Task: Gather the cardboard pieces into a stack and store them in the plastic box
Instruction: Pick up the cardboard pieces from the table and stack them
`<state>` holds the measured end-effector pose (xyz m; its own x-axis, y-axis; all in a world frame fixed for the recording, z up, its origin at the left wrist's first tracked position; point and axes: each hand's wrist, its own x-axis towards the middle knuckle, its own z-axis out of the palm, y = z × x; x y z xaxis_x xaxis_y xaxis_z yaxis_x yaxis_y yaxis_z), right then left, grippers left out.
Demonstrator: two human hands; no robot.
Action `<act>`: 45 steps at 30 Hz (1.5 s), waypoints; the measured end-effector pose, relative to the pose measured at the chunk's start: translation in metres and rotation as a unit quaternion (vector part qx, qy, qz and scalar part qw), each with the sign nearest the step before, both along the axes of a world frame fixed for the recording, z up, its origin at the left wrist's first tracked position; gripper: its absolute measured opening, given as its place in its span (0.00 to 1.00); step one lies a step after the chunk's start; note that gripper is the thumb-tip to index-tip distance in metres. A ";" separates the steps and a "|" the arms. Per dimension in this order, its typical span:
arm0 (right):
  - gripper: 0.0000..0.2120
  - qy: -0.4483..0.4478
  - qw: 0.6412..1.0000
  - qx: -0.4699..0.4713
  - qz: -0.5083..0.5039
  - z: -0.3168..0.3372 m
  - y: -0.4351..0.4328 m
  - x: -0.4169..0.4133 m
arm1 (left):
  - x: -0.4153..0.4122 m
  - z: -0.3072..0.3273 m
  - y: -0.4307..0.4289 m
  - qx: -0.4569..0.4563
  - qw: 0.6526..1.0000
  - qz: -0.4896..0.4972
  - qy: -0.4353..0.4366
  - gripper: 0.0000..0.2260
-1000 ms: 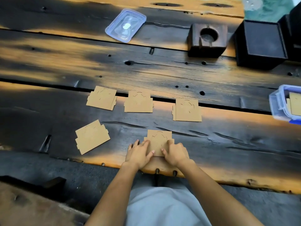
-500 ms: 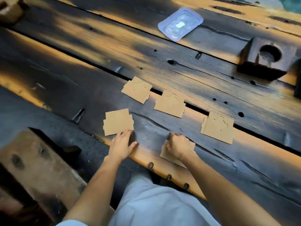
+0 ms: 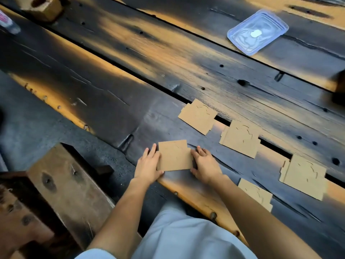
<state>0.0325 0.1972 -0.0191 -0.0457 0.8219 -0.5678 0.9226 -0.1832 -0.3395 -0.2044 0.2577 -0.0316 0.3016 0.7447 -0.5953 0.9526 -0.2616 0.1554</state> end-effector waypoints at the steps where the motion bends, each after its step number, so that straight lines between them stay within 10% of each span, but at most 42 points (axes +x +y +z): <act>1: 0.40 0.002 1.000 -0.012 0.011 -0.003 0.005 -0.006 | -0.002 -0.003 0.004 -0.007 1.000 -0.009 0.001 0.27; 20: 0.48 -0.034 0.999 0.020 -0.004 -0.006 0.010 -0.010 | 0.006 -0.018 0.005 0.043 0.994 -0.080 -0.055 0.30; 45: 0.45 -0.051 0.975 0.024 -0.214 -0.001 -0.224 0.145 | 0.207 0.001 -0.132 0.014 0.952 -0.278 -0.127 0.26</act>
